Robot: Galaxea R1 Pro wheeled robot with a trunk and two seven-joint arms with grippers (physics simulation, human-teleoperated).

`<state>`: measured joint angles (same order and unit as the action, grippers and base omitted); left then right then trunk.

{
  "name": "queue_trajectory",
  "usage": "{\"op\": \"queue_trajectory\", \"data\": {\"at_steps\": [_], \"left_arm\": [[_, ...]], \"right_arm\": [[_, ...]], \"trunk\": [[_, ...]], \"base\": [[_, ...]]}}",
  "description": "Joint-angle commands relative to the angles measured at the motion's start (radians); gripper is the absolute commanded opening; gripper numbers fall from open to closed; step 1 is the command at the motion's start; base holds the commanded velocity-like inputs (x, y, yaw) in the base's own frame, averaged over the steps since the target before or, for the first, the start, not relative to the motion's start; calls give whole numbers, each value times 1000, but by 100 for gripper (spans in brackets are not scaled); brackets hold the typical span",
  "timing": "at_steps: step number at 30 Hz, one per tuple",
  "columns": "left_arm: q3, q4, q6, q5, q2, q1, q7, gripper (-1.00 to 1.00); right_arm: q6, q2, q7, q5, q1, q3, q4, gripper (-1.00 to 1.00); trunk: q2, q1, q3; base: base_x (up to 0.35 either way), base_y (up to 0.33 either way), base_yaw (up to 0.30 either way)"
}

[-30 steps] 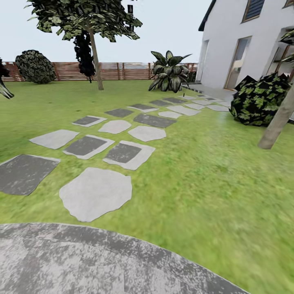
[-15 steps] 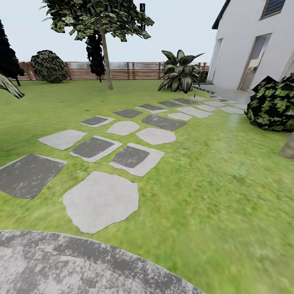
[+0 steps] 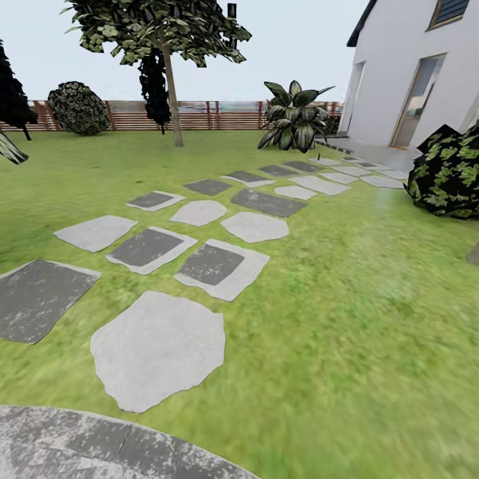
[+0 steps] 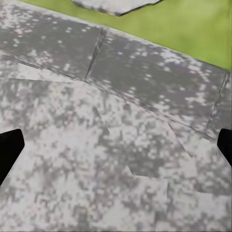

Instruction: In the garden, pick up the pesticide atomizer on the floor and spray pesticide onto both trees until each tree trunk is fully covered.

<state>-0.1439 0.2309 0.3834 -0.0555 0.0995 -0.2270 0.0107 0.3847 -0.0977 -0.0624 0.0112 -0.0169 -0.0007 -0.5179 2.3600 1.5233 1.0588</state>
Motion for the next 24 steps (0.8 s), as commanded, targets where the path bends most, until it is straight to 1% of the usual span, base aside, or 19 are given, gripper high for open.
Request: {"op": "queue_trajectory", "data": {"at_steps": [1, 24], "left_arm": [[0, 0, 0, 1, 0, 0, 0, 100], [1, -1, 0, 5, -1, 0, -1, 100]], "right_arm": [[0, 0, 0, 0, 0, 0, 0, 100], [0, 1, 0, 1, 0, 2, 2, 100]], "trunk": [[0, 0, 0], [0, 0, 0]], "base": [[339, 0, 0], [339, 0, 0]]}}
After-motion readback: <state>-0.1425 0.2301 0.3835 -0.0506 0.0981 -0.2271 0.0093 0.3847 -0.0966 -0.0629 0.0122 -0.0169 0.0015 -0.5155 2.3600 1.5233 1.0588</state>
